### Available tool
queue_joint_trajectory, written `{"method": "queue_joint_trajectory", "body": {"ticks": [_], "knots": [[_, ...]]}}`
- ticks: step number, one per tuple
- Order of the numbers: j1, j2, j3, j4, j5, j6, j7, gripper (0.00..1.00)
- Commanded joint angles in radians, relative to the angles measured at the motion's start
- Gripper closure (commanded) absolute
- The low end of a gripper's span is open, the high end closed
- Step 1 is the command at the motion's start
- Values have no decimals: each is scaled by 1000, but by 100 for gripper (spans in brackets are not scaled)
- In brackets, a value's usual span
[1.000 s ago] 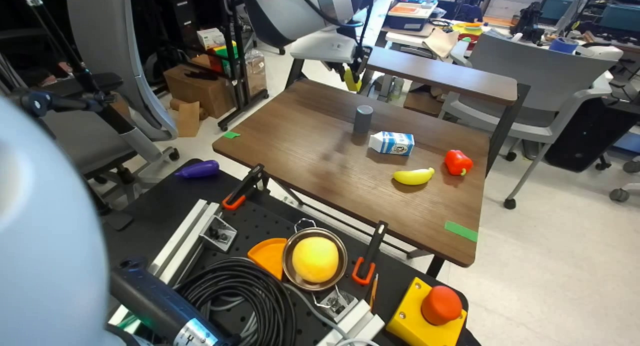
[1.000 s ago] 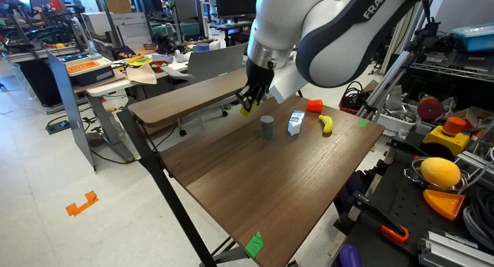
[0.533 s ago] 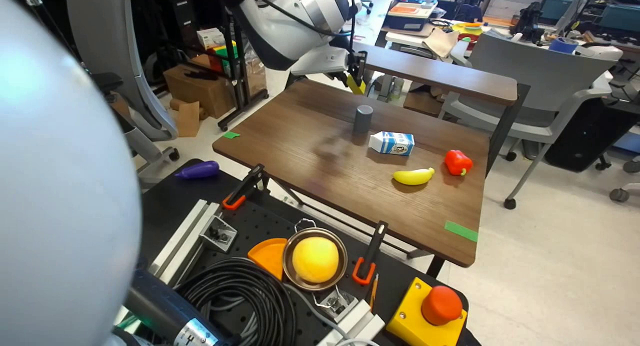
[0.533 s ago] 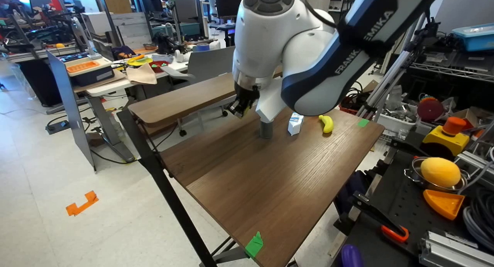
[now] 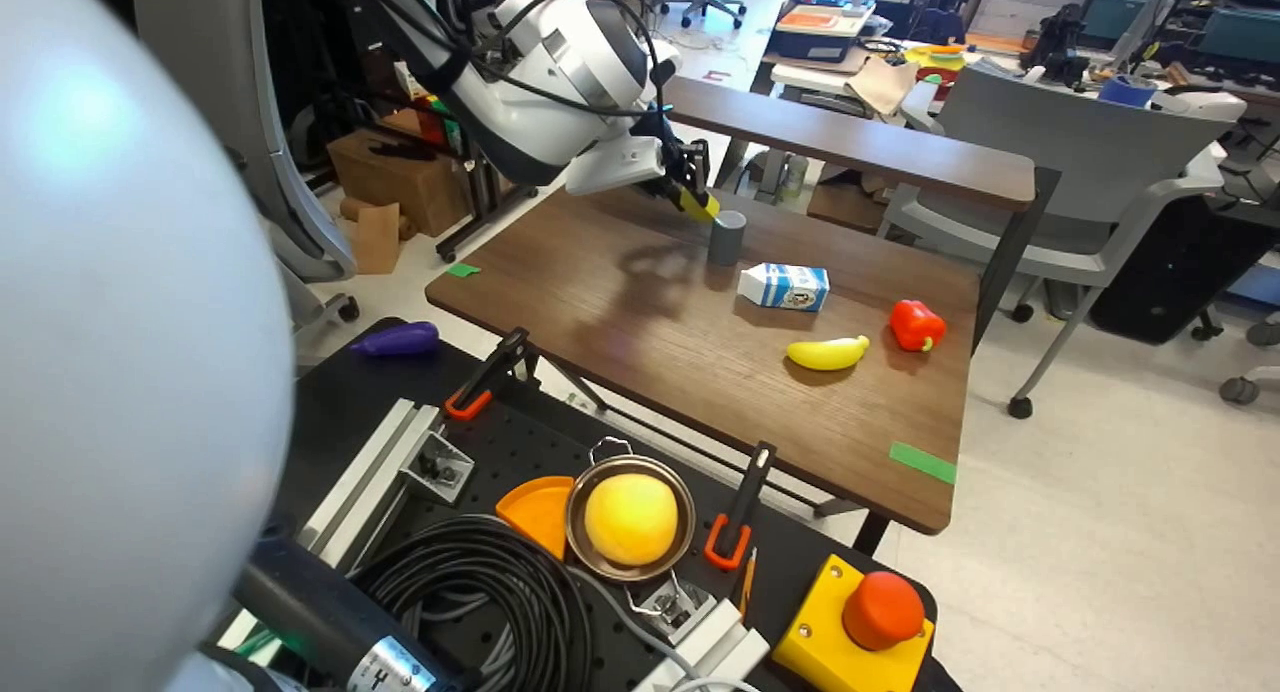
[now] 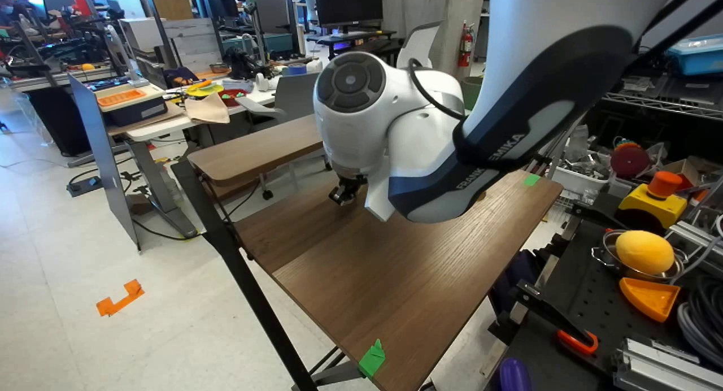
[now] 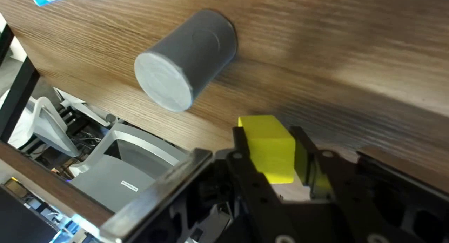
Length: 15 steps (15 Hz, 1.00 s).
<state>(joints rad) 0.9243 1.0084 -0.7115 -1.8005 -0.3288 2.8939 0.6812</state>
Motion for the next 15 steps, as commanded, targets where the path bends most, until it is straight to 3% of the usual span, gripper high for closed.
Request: {"method": "queue_joint_trajectory", "body": {"ticks": [1, 4, 5, 7, 12, 15], "knots": [[26, 65, -27, 68, 13, -89, -29, 91], [30, 84, -31, 103, -9, -155, -37, 91], [31, 88, -30, 113, -13, -174, -37, 41], [25, 90, -23, 124, -23, -199, -40, 36], [13, 94, -4, 143, -36, -235, -44, 0], [2, 80, 11, 147, -30, -243, -52, 0]]}}
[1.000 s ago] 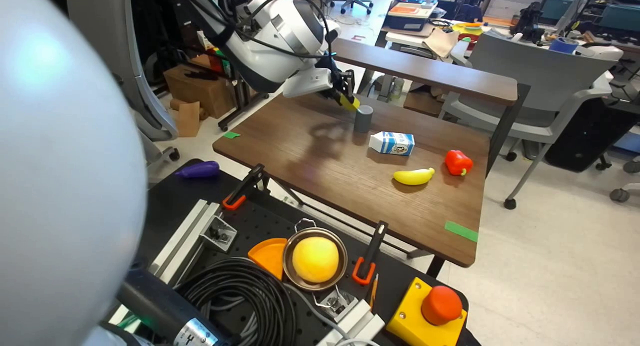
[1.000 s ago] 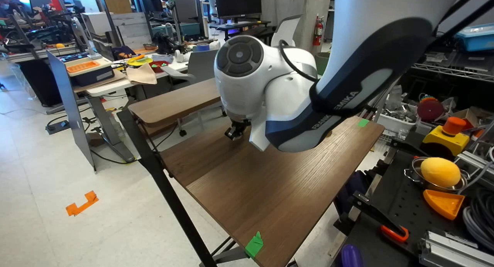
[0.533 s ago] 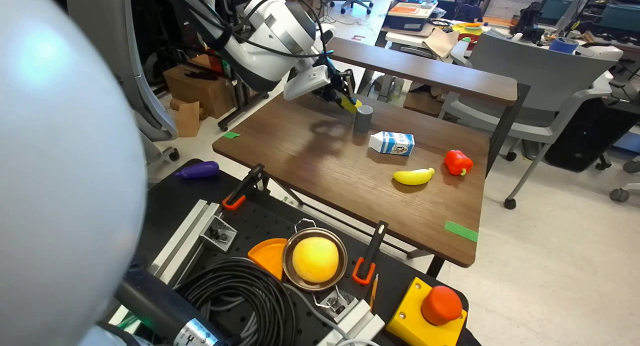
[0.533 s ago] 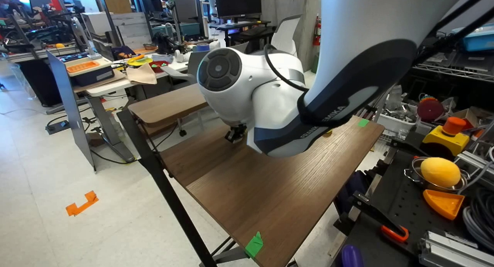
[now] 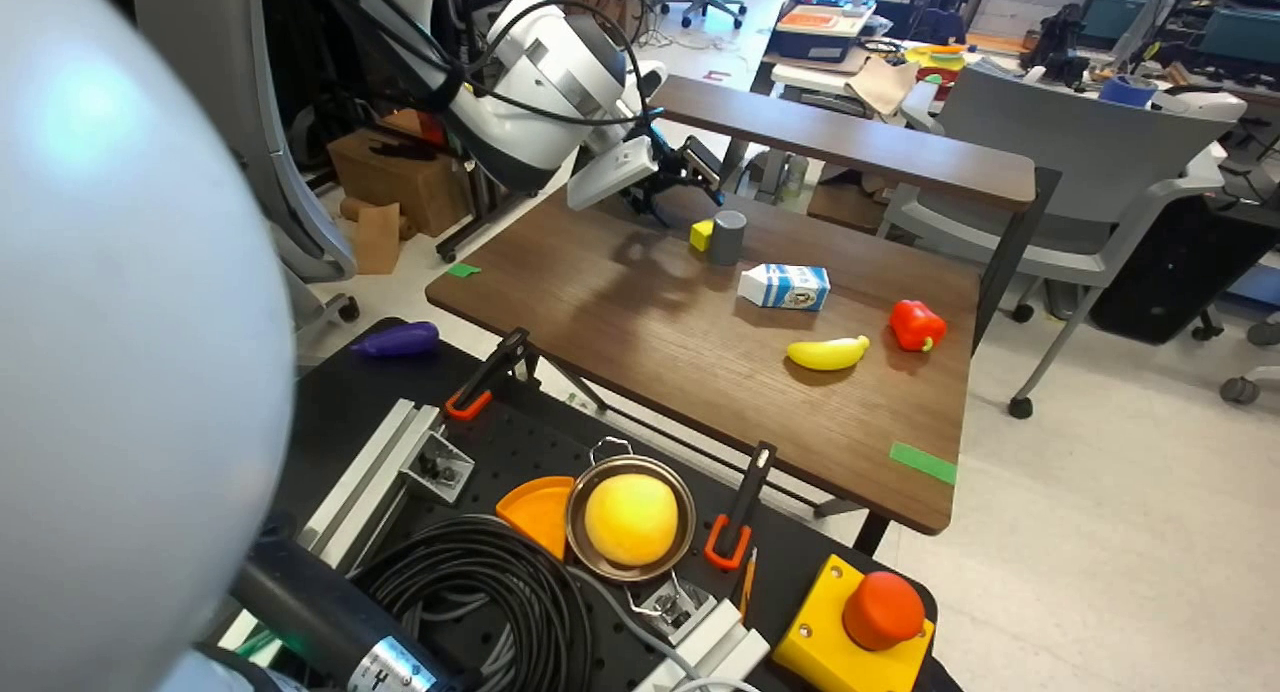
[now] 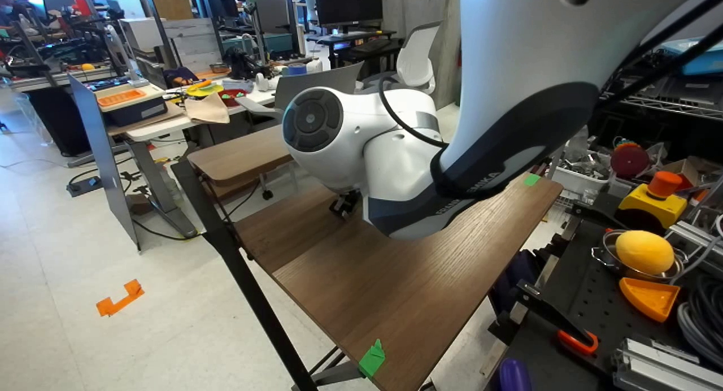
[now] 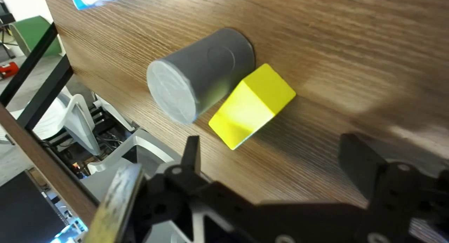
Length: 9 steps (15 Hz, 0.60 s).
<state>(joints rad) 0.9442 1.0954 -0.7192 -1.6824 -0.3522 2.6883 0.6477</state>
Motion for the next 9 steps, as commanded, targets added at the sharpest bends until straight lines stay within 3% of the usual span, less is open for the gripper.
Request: {"method": "queue_joint_trajectory", "body": {"ticks": [1, 9], "knots": [[-27, -26, 34, 24, 1, -37, -28, 0], [-42, -309, 128, -174, -6, 118, -120, 0]]}}
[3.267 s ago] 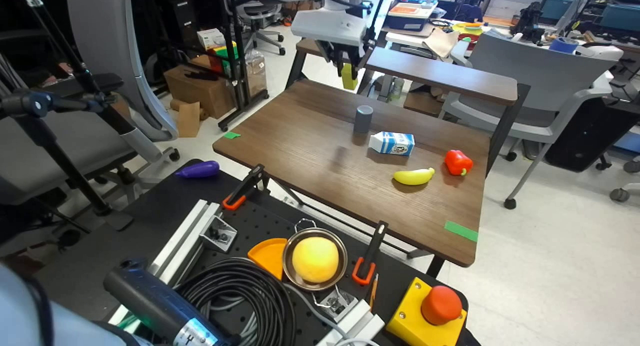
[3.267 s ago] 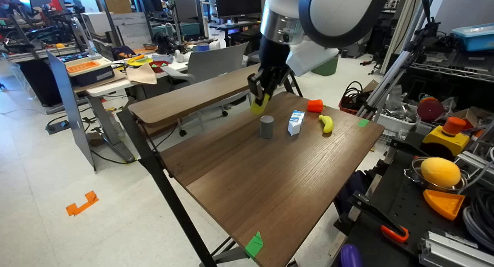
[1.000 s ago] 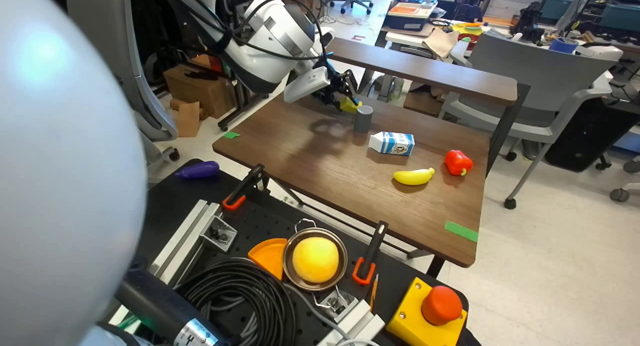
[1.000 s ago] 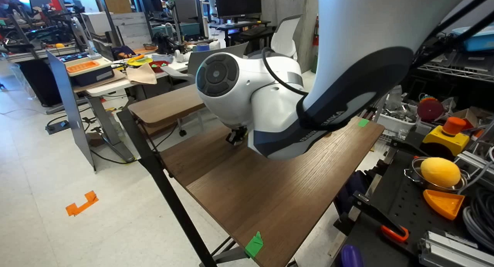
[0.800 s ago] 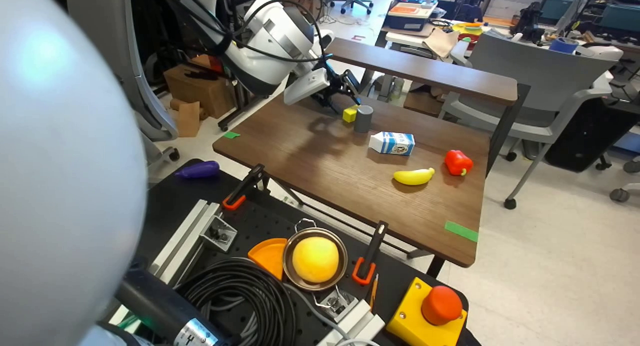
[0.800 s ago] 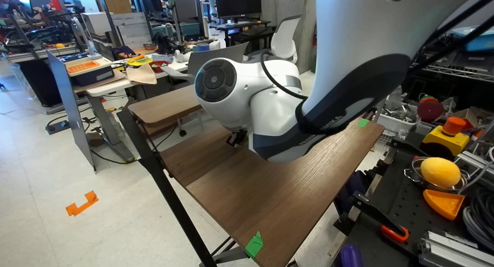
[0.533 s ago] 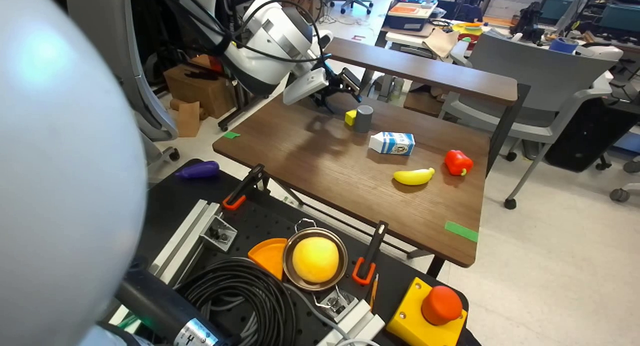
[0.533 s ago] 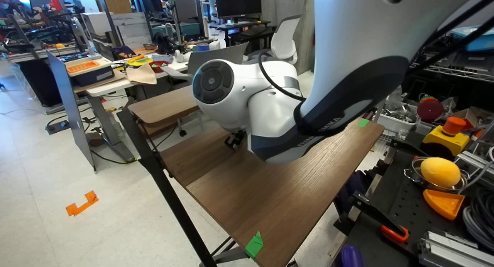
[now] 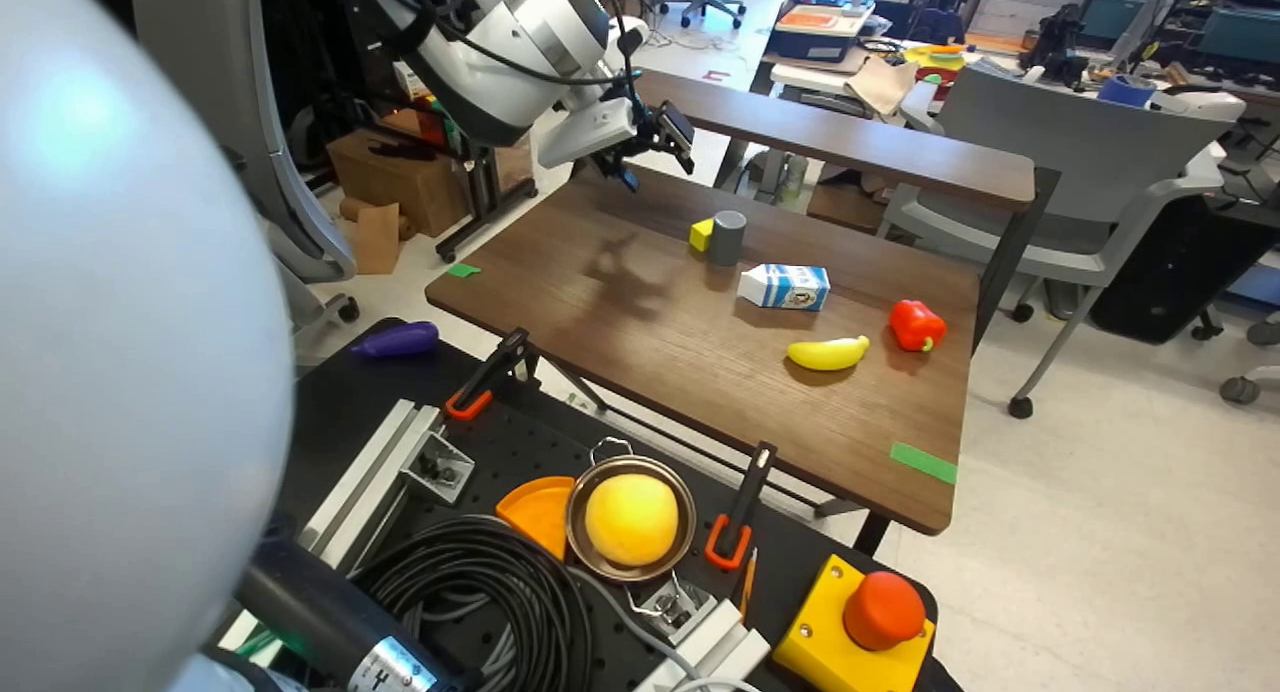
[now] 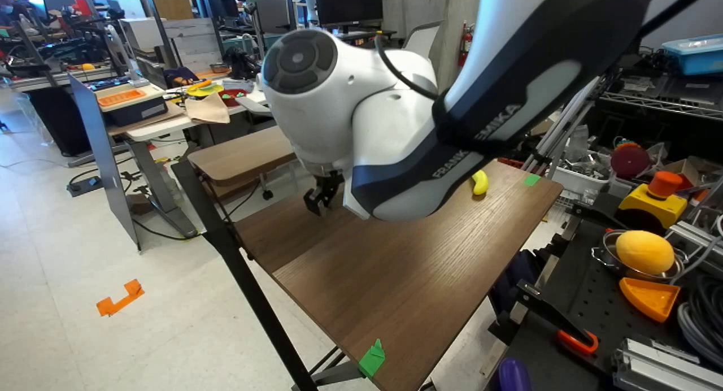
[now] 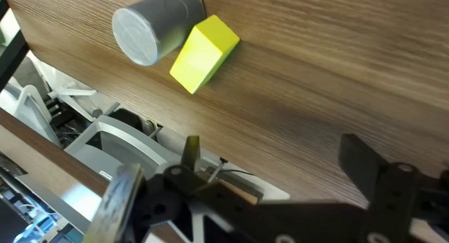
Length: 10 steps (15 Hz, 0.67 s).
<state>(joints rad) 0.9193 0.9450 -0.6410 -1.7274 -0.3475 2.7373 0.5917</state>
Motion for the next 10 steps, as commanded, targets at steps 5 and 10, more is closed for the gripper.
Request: {"method": "queue_joint_trajectory", "body": {"ticks": [5, 10], "knots": [[-169, -371, 253, -261, 69, -8, -209, 0], [-193, -358, 268, -242, 0, -4, -145, 0]]}}
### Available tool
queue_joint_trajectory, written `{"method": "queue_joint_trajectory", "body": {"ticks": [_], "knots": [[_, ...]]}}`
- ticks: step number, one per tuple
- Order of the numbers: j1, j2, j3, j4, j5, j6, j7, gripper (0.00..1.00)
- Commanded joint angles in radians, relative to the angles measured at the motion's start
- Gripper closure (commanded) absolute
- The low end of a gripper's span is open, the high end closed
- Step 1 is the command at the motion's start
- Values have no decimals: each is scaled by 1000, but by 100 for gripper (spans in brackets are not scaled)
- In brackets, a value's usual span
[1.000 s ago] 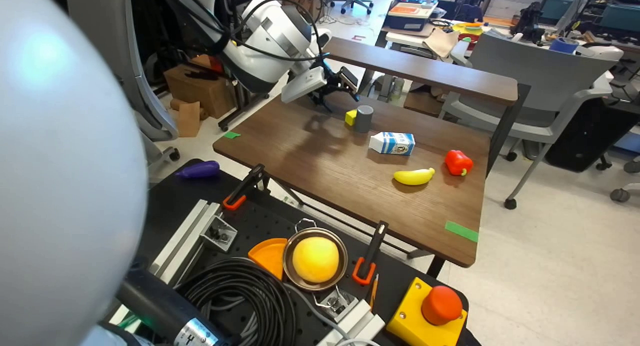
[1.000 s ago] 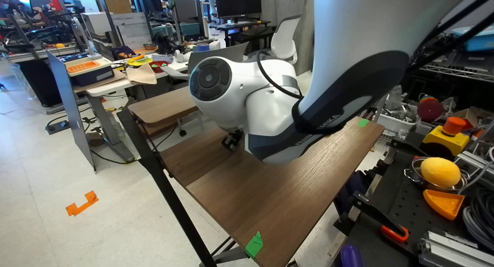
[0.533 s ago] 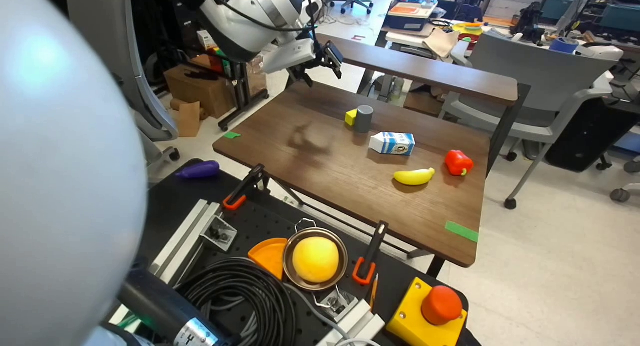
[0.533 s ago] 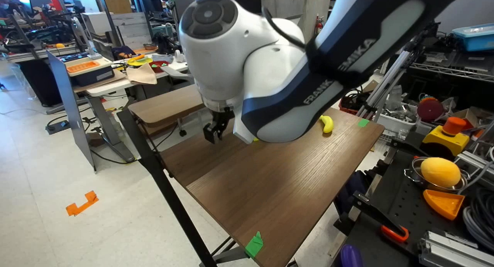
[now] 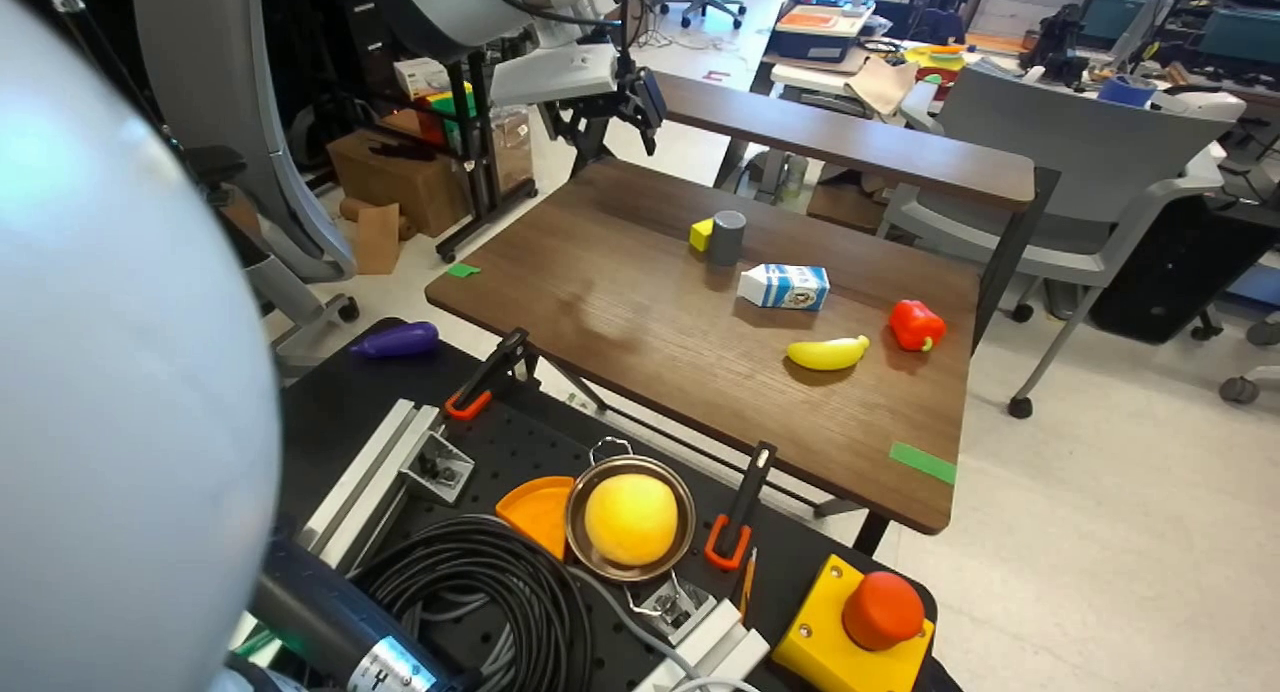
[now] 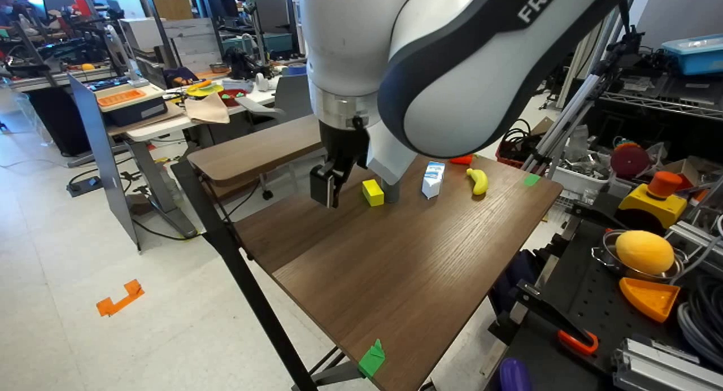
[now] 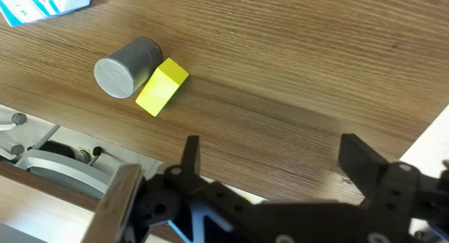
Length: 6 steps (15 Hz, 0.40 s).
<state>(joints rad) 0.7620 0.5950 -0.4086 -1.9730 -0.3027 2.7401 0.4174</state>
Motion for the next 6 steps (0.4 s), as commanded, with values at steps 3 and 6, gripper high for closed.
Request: {"method": "queue_joint_trajectory", "body": {"ticks": [3, 6], "knots": [[-35, -7, 39, 2, -44, -7, 29, 0], [-35, -7, 40, 1, -44, -7, 29, 0]]}}
